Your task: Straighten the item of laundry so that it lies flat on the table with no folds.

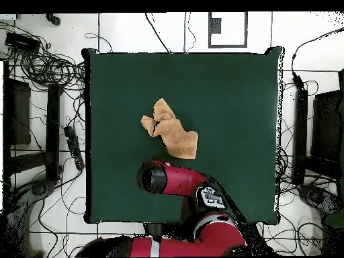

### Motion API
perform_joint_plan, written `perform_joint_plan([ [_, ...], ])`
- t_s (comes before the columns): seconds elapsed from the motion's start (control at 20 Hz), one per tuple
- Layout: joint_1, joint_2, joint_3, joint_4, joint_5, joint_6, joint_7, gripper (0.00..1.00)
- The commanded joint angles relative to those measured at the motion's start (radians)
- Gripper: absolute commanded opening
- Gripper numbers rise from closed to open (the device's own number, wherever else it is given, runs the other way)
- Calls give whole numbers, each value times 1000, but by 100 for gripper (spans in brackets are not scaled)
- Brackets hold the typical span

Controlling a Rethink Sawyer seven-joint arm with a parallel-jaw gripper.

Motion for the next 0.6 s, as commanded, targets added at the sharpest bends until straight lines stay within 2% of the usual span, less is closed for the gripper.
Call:
perform_joint_plan([
  [0.05, 10, 64, 77, -166, 67, -10, 177, 100],
  [0.35, 54, -1, 39, -190, 86, 94, 184, 100],
  [0.6, 94, -33, 1, -243, 87, 230, 180, 100],
])
